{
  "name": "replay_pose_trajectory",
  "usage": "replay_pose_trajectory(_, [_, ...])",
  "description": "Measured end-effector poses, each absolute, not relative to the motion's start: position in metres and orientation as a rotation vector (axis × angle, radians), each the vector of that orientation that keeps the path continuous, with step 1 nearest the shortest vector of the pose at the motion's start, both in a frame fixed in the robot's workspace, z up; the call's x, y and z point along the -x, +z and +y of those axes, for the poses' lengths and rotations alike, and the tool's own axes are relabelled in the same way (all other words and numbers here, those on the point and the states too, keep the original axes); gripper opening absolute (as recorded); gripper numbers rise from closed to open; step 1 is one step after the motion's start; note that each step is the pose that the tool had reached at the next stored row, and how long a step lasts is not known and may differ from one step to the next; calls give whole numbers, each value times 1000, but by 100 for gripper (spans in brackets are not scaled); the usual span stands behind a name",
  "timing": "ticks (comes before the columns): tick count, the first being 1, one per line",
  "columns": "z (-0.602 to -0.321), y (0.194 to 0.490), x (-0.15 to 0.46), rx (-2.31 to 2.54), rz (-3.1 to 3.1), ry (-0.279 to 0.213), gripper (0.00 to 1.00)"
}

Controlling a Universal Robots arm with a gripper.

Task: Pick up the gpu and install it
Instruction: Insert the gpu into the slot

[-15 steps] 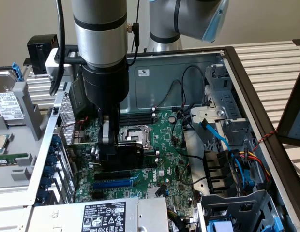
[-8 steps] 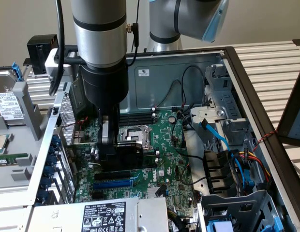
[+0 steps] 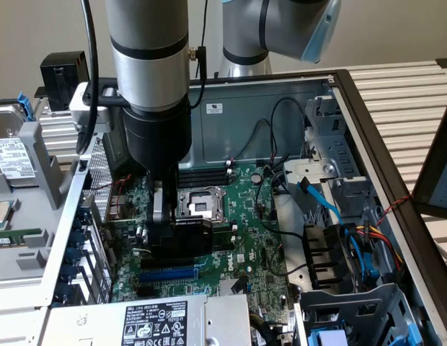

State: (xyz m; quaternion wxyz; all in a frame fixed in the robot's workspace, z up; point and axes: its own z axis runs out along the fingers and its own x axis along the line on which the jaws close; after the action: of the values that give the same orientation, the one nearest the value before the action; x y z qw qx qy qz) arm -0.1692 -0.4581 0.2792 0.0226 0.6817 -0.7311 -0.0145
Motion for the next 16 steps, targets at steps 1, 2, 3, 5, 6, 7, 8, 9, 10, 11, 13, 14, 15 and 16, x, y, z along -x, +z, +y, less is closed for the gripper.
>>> replay_pose_trajectory(1, [-458,278,169,-2111,-2264,-45,27])
replay_pose_trajectory(2, [-458,277,169,-2112,-2264,-45,27])
replay_pose_trajectory(3, [-458,276,170,-2112,-2263,-45,27])
replay_pose_trajectory(5, [-458,276,171,-2113,-2262,-45,27])
replay_pose_trajectory(6, [-458,275,171,-2113,-2262,-45,27])
replay_pose_trajectory(7, [-458,275,171,-2113,-2262,-45,27])
replay_pose_trajectory(8, [-458,274,171,-2113,-2262,-45,27])
replay_pose_trajectory(9, [-458,273,171,-2113,-2262,-45,27])
replay_pose_trajectory(10, [-458,272,171,-2113,-2262,-45,27])
replay_pose_trajectory(11, [-458,271,171,-2114,-2262,-45,27])
replay_pose_trajectory(13, [-458,270,172,-2114,-2262,-45,27])
replay_pose_trajectory(14, [-458,270,172,-2114,-2262,-45,27])
replay_pose_trajectory(15, [-458,270,172,-2114,-2261,-45,27])
replay_pose_trajectory(16, [-458,269,172,-2115,-2261,-45,27])
